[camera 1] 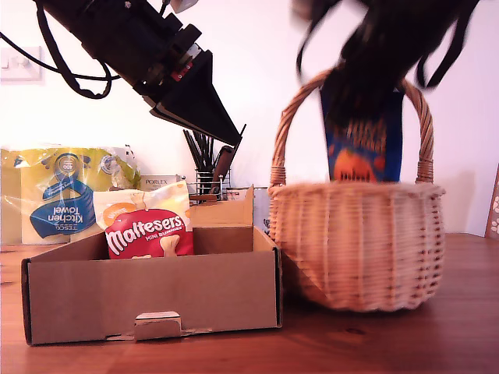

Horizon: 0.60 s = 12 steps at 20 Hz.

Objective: Move the bags of Easter eggs from the cardboard box on the left into the woven basket on the right side.

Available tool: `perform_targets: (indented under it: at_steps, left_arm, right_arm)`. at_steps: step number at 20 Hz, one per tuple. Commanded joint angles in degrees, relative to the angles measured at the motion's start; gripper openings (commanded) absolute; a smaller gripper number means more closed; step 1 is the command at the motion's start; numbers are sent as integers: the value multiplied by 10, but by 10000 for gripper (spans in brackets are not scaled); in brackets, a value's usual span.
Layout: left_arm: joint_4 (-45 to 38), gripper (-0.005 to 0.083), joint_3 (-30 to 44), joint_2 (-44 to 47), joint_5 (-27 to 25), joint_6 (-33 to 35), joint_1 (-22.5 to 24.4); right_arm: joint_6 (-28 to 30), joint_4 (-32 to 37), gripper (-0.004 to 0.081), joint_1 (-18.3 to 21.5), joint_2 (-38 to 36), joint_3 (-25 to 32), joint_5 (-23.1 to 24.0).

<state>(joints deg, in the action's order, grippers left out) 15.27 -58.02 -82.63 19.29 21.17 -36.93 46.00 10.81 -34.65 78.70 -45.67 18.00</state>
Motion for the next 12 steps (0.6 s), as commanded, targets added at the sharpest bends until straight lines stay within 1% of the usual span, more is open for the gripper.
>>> perform_targets:
  at_steps: [1, 3, 5, 7, 9, 10, 11, 12]
  left_arm:
    - [0, -19, 6, -5, 5, -3, 0]
    - [2, -19, 6, -5, 14, -4, 0]
    - [2, -19, 6, -5, 15, -5, 0]
    - [2, -19, 6, -5, 18, -5, 0]
    - [2, -19, 6, -5, 24, -5, 1]
    - [2, -19, 6, -5, 25, -5, 0]
    - [2, -19, 6, -5, 28, -5, 1]
    - [2, -19, 6, -5, 28, -5, 0]
  right_arm:
    - [57, 17, -13, 7, 21, -2, 0]
    - [107, 32, -13, 11, 41, -2, -19]
    - [117, 16, -13, 11, 43, -2, -42]
    - [88, -14, -13, 10, 43, -2, -58]
    - [62, -67, -13, 10, 43, -2, -101]
    - [48, -93, -11, 7, 43, -2, -107]
    - [34, -106, 4, 2, 42, -2, -108]
    - [11, -108, 46, -2, 36, -3, -109]
